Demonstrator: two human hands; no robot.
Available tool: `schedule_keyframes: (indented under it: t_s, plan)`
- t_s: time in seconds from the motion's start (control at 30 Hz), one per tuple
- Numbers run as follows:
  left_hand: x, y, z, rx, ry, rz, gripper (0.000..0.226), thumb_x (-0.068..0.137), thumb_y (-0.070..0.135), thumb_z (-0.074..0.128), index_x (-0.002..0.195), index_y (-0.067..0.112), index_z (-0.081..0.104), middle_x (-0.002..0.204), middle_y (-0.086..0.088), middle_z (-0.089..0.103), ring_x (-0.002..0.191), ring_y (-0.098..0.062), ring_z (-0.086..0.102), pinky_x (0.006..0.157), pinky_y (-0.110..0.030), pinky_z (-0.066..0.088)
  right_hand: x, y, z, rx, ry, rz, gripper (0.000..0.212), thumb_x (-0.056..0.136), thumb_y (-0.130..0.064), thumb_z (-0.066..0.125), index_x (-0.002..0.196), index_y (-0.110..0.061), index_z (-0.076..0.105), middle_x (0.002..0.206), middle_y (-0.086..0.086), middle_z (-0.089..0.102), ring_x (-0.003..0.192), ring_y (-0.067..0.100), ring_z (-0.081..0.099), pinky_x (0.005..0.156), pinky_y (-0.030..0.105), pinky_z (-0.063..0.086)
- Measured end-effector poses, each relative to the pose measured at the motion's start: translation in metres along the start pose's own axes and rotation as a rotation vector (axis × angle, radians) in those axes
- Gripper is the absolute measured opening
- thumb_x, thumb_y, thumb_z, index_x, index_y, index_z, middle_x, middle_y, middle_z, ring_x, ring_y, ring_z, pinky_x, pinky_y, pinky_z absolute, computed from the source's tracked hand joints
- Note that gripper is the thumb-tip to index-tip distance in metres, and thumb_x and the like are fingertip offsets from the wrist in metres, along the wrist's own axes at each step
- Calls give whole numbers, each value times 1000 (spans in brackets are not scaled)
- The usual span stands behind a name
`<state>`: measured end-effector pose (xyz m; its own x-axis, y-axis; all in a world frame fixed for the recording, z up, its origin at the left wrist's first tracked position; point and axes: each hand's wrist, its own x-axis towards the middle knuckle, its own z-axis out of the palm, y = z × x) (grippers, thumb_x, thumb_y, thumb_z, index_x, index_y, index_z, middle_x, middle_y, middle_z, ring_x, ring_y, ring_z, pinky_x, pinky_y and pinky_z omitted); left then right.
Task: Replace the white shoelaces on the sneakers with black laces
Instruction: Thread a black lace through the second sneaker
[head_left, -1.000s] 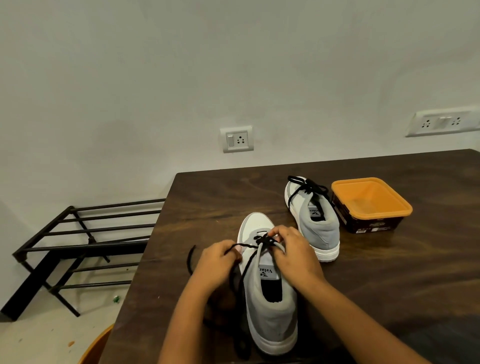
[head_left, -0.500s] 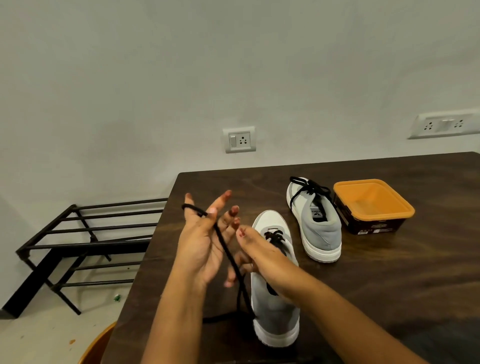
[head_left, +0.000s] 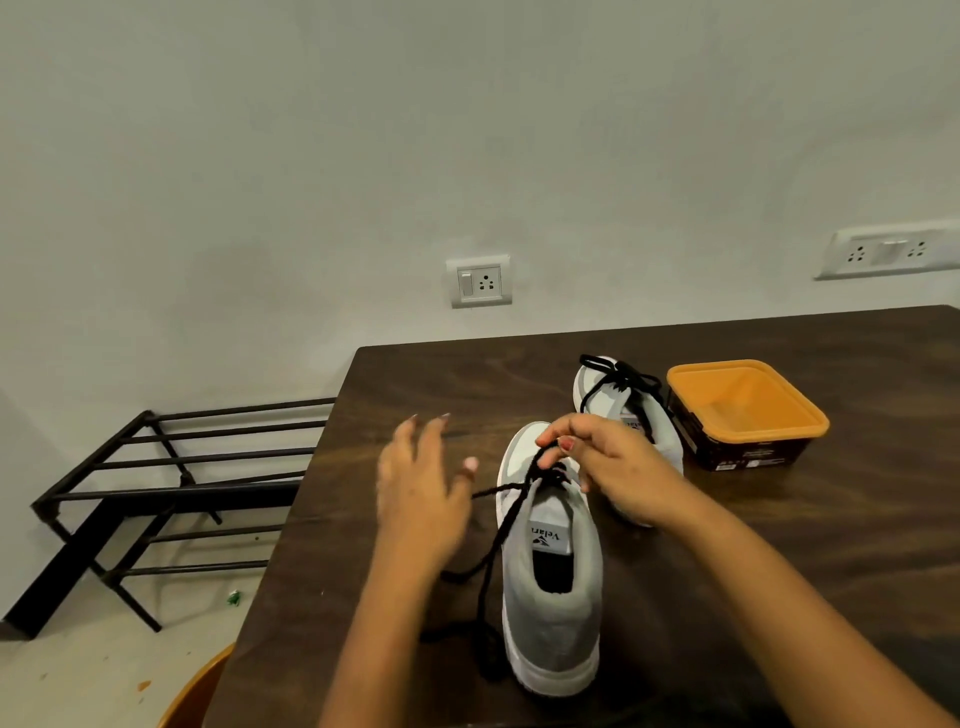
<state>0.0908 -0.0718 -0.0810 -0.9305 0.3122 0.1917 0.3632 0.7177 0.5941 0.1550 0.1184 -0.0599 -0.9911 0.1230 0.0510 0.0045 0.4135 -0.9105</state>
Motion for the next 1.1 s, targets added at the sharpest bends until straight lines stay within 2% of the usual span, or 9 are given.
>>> schedule_keyframes:
  t_s: [0.07,0.13,0.27,0.4,0.5,0.63,0.77,0.97,1.1]
  plan:
    - [-6,28,11,-237,10,256,38,97,28,44,134,21,49,138,-1,46,127,-6,39,107,-19,30,1,3,6,-95,11,-82,14,99,-12,45,95,-23,52,79,1,70,60,16,59,55,26,46]
    - [-11,45,22,-442,-65,273,23,99,21,44,118,20,57,113,4,62,103,0,56,88,-14,45,2,7,10,-181,65,-130,13,96,-12,51,90,-24,48,66,3,62,65,26,59,60,38,47]
    - [-11,45,40,-434,-55,214,11,96,10,51,96,19,57,92,3,62,82,-4,57,69,-7,41,5,18,9,-169,133,-69,15,86,-13,66,78,-20,56,61,1,60,61,22,58,63,35,48]
    - [-9,35,51,-356,29,208,15,89,7,60,95,15,71,92,8,67,86,2,53,77,-2,36,4,28,15,-198,208,20,19,82,-15,72,76,-22,56,68,-8,54,60,5,49,58,13,39]
    - [-13,32,58,-269,111,220,19,85,4,64,95,17,74,91,5,68,87,-3,52,76,-1,34,1,31,13,-369,275,110,26,74,-22,80,80,-24,55,78,-6,53,65,4,47,63,20,41]
    - [-18,33,69,-261,64,123,39,85,8,63,116,32,60,92,6,56,82,-1,51,74,-8,39,-4,37,12,-373,143,290,15,78,-25,76,74,-22,63,62,-7,58,56,4,51,54,19,39]
    - [-15,31,77,-136,52,131,46,86,19,61,121,36,36,91,8,61,86,-3,45,74,-23,44,-11,43,12,-136,204,304,7,82,-14,73,78,-9,74,48,-8,55,40,-1,44,44,13,33]
    - [-14,28,82,-188,44,157,39,83,14,61,106,31,35,88,8,62,91,-5,47,77,-24,43,-15,42,17,231,162,363,7,85,-6,69,78,-8,70,57,-3,64,53,2,59,52,17,47]
    - [-14,27,83,-159,70,204,34,82,9,57,95,28,32,86,2,57,83,-11,48,72,-27,43,-15,44,19,253,150,357,8,86,-6,68,91,1,68,60,0,65,50,0,58,49,14,45]
